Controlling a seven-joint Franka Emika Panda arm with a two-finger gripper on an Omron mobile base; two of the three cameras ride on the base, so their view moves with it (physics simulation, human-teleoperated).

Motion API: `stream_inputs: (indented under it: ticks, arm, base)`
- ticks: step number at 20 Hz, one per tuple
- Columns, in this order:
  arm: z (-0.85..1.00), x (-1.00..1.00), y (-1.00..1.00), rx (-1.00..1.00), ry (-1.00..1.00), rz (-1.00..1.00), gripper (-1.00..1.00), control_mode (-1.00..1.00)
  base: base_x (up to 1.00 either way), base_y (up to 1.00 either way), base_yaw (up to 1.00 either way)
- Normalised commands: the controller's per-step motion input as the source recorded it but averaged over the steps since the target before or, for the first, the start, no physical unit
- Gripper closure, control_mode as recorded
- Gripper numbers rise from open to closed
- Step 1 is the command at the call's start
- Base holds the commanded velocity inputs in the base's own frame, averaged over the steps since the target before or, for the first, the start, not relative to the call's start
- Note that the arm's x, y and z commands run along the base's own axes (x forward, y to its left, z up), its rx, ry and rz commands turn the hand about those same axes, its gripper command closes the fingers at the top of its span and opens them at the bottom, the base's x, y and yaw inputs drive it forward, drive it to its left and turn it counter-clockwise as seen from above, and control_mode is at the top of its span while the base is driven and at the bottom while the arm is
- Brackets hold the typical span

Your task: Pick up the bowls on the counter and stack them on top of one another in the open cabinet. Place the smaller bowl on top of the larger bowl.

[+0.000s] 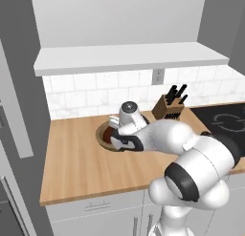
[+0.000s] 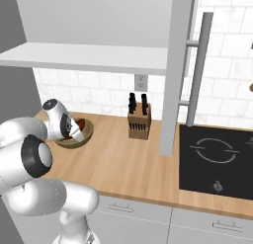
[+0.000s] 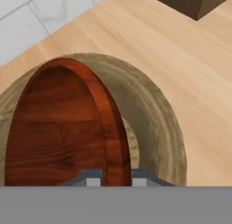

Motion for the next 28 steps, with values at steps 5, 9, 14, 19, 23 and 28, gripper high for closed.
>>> stream_inputs:
  ticks: [5, 9, 14, 19, 23, 28]
  arm:
    - [0.0, 0.21, 0.01, 0.0, -0.03, 0.0, 1.0, -1.0]
    - [-0.01, 0.28, 0.0, 0.0, 0.0, 0.0, 1.0, -1.0]
    - [-0.04, 0.02, 0.0, 0.0, 0.0, 0.0, 1.0, -1.0]
    - [0.0, 0.0, 0.0, 0.0, 0.0, 0.0, -1.0, -1.0]
    - [0.0, 0.0, 0.0, 0.0, 0.0, 0.0, -1.0, -1.0]
    - [0.04, 0.0, 0.0, 0.0, 0.0, 0.0, -1.0, -1.0]
  base:
    - [0.0, 0.0, 0.0]
    - [0.0, 0.0, 0.0]
    - [0.0, 0.0, 0.0]
    - [0.0, 0.0, 0.0]
    - [0.0, 0.0, 0.0]
    - [0.0, 0.0, 0.0]
